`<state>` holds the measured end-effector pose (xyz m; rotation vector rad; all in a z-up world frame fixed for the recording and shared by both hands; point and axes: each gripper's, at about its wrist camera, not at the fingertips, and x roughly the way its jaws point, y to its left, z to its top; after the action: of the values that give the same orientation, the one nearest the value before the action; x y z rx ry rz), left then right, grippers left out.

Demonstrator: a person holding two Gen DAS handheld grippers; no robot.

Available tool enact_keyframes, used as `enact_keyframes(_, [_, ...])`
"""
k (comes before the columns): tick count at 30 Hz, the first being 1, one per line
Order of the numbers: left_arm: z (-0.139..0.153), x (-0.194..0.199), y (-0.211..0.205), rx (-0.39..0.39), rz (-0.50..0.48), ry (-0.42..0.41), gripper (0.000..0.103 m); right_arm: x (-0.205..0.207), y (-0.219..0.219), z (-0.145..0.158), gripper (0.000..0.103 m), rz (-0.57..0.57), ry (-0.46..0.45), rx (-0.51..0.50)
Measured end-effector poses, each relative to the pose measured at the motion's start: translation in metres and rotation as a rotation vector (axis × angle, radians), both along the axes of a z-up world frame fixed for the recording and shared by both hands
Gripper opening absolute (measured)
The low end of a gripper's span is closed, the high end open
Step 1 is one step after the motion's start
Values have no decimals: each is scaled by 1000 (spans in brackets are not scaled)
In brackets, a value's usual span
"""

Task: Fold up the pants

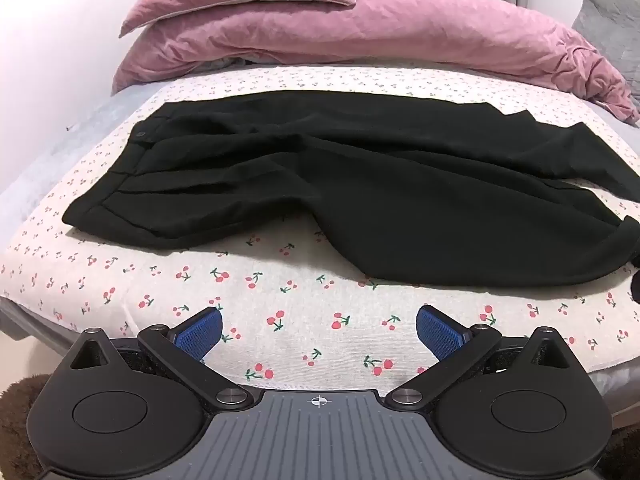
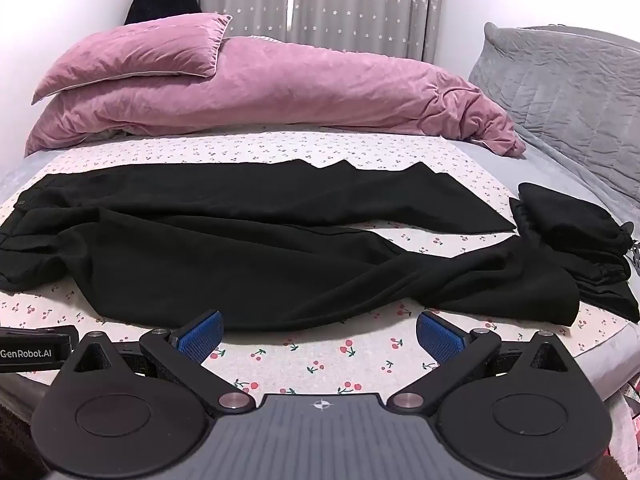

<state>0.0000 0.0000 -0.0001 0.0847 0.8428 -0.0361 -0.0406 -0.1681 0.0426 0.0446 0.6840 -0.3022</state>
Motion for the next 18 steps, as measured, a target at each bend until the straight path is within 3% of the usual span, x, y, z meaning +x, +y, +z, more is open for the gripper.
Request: enact_keyframes(18, [6,-6,-7,5,-21,-9,103,0,4,-1,103,11,9,13])
